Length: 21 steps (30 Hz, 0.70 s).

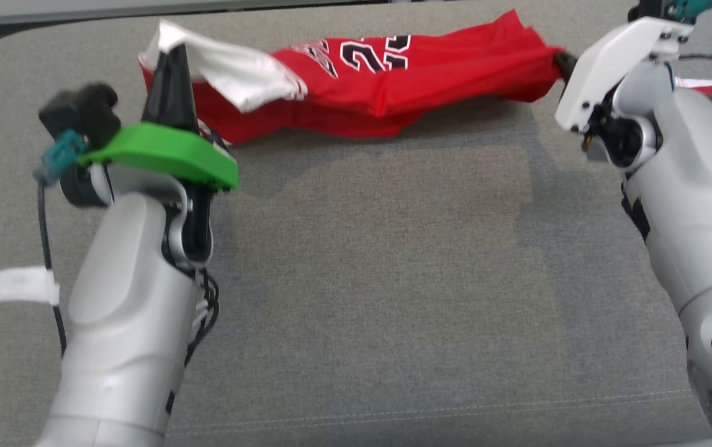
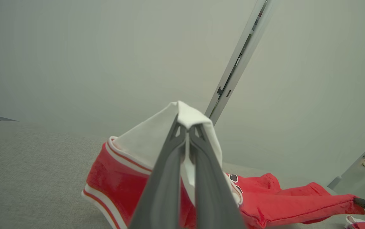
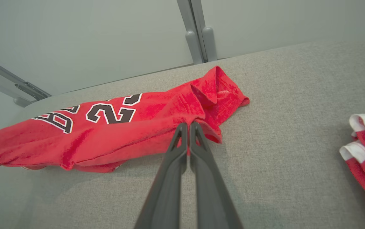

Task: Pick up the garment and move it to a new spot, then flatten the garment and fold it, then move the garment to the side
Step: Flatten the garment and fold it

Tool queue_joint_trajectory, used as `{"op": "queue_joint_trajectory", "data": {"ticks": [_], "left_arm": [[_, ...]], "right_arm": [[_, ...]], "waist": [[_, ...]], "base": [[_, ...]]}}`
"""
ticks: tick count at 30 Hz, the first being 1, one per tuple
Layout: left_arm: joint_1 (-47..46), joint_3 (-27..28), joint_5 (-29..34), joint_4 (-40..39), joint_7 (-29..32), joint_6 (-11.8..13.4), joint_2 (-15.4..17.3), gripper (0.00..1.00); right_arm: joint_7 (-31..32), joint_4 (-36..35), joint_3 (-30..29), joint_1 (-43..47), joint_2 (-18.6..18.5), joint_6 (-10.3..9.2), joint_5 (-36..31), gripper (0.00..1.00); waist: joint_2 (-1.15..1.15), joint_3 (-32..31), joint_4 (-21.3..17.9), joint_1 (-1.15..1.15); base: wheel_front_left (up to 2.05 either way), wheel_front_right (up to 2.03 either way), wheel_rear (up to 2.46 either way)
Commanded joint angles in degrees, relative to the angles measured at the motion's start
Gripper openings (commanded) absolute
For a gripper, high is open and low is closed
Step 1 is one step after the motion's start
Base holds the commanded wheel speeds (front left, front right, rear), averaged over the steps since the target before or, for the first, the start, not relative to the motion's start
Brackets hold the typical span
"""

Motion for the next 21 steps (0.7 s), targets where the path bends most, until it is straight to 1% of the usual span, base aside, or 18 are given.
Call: {"op": "queue_joint_trajectory", "data": {"ticks": [1, 6, 10, 14, 18, 21], "left_arm": [[4.9, -0.5, 0.5, -1.8, -0.1, 0.7, 0.9, 0.00], [15.8, -1.2, 0.4, -8.0, 1.6, 2.9, 2.0, 0.00], [23.8, -2.2, 0.2, -13.6, 4.2, 4.6, 2.7, 0.00], [30.7, -3.5, 0.1, -18.6, 7.0, 6.2, 3.4, 0.00], [36.5, -4.2, -0.5, -22.3, 8.9, 7.6, 3.5, 0.00], [40.0, -4.6, -0.8, -24.4, 9.9, 8.7, 3.8, 0.00]], "right_arm": [[2.5, -2.7, 1.3, 4.9, -1.1, 0.02, 1.6, 0.00], [8.4, -11.9, 2.7, 15.9, -4.5, 0.02, 4.8, 0.00], [13.5, -19.4, 1.6, 24.3, -7.1, 0.02, 6.2, 0.00], [20.5, -27.6, -0.4, 32.3, -9.2, 0.01, 5.7, 0.00], [28.1, -36.3, -3.6, 40.0, -10.2, 0.01, 4.7, 0.00], [33.0, -42.7, -6.9, 45.1, -9.3, 0.02, 3.4, 0.00]], "waist": [[0.00, -5.0, -0.1, 0.00], [0.00, -8.6, -0.1, 0.00], [0.00, -10.7, 0.1, 0.00], [0.00, -12.3, 0.5, 0.00], [0.00, -13.6, 0.7, 0.00], [0.00, -14.2, 0.7, 0.00]], "base": [[0.00, 0.00, 0.00], [0.00, 0.00, 0.00], [0.00, 0.00, 0.00], [0.00, 0.00, 0.00], [0.00, 0.00, 0.00], [0.00, 0.00, 0.00]]}}
